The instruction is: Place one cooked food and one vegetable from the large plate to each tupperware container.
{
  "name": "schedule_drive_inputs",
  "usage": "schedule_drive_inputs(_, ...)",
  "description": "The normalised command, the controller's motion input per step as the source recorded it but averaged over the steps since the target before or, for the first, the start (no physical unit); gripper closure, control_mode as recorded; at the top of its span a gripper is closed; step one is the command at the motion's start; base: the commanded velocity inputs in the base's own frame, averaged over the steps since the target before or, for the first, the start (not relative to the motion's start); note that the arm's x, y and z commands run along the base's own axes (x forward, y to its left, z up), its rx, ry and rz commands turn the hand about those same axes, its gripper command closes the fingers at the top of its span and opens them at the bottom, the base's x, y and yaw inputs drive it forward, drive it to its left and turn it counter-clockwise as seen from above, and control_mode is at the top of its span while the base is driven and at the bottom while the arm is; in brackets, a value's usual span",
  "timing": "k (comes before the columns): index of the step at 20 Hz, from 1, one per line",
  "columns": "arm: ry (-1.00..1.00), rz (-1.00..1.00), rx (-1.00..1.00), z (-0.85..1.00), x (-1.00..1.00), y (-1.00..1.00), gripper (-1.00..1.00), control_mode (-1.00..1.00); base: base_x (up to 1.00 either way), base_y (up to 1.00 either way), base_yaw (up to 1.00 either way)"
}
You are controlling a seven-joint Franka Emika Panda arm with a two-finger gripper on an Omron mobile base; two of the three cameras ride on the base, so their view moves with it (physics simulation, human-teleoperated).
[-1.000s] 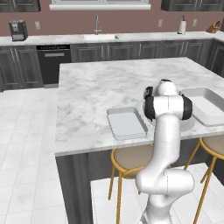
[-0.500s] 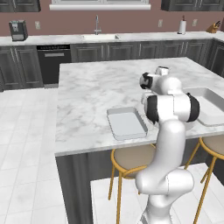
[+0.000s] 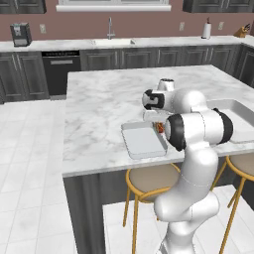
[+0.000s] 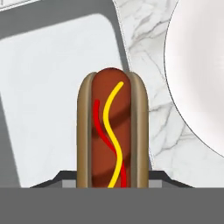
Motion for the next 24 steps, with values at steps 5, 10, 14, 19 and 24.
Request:
schedule_drive_inputs(5,-0.01,0.02,-0.17,-0.38,0.37,0.12,1.0,-1.0,0.0,0.0,0.0)
schedule_drive_inputs(10,0.06,0.03,-0.1,-0.39,0.0,0.17,1.0,-1.0,0.0,0.0,0.0)
schedule_drive_inputs(14,0.04,0.06,0.0,-0.24,-0.12,0.06,1.0,-1.0,0.0,0.0,0.0)
schedule_drive_inputs(19,0.0,0.03,0.0,-0.15,0.08,-0.13,1.0,-1.0,0.0,0.0,0.0)
schedule_drive_inputs(24,0.01,0.0,0.0,-0.03,0.0,0.0,-1.0,-1.0,0.0,0.0,0.0)
